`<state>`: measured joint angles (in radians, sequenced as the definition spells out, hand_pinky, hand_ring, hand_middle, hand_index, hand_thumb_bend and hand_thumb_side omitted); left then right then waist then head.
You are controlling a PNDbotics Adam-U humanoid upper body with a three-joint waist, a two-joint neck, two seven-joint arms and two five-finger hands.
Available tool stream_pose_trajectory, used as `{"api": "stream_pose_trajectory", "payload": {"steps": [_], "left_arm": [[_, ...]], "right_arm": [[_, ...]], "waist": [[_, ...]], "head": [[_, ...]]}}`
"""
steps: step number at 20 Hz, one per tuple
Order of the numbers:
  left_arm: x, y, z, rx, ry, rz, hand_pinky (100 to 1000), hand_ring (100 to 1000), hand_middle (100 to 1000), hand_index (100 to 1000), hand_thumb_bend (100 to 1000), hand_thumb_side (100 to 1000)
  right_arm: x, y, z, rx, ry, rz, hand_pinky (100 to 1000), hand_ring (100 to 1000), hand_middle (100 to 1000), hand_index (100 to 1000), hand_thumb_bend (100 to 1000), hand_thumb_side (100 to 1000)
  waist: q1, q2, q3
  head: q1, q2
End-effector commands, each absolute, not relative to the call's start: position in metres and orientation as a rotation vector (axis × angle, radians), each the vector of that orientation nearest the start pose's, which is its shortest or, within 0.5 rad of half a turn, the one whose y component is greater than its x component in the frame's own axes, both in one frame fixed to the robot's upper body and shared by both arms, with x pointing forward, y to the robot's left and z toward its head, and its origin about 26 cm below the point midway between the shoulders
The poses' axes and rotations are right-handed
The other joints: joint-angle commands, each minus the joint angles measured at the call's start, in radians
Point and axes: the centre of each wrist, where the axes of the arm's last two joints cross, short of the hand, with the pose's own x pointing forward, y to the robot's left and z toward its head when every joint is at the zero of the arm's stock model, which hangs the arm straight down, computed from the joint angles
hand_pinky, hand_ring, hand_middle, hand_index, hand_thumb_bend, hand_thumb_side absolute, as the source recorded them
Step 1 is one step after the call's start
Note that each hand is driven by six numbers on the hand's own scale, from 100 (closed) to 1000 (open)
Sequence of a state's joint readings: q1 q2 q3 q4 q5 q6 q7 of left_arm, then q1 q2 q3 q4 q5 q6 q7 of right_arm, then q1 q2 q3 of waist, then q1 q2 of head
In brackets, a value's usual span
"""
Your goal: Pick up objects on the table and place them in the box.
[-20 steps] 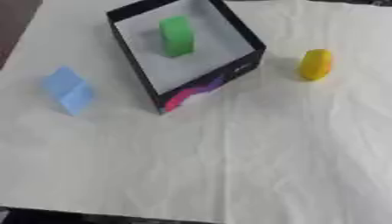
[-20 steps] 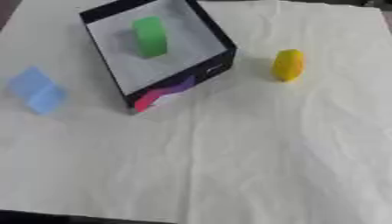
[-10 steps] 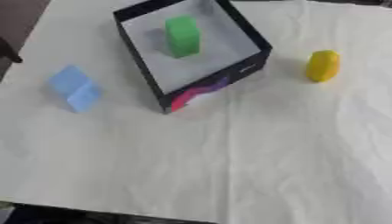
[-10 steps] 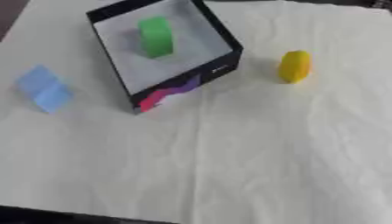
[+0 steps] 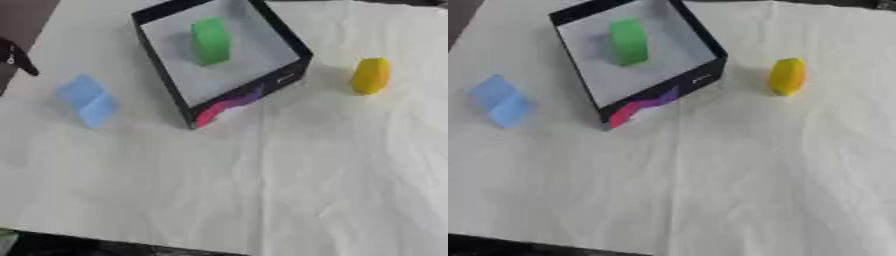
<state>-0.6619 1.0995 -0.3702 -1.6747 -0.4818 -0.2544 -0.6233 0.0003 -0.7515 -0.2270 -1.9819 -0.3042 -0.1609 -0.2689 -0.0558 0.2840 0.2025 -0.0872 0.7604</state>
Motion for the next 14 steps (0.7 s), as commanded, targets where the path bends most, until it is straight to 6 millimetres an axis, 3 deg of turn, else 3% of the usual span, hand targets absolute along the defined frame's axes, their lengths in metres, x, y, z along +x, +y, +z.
{"api": "stream_pose_trajectory", "payload": {"steps": [1,8,14], "left_arm": [[0.349,0.335,0.299,0.930,-1.270,-2.086,861,855,793,867,810,100],[0.356,0.333,0.302,0.940,-1.358,-2.057,852,838,789,861,789,100],[0.359,0.318,0.311,0.933,-1.460,-2.049,849,833,793,861,787,100]], "right_arm": [[0.253,-0.388,0.216,-0.538,-2.246,0.200,964,838,790,855,100,357],[0.253,-0.387,0.213,-0.544,-2.234,0.204,963,837,789,854,100,363],[0.253,-0.386,0.212,-0.547,-2.228,0.201,962,838,789,854,100,367]], "waist": [[0.017,-0.003,-0.002],[0.017,-0.002,-0.002],[0.019,-0.001,-0.003]], "head": [[0.005,-0.013],[0.003,-0.015],[-0.004,-0.016]]}}
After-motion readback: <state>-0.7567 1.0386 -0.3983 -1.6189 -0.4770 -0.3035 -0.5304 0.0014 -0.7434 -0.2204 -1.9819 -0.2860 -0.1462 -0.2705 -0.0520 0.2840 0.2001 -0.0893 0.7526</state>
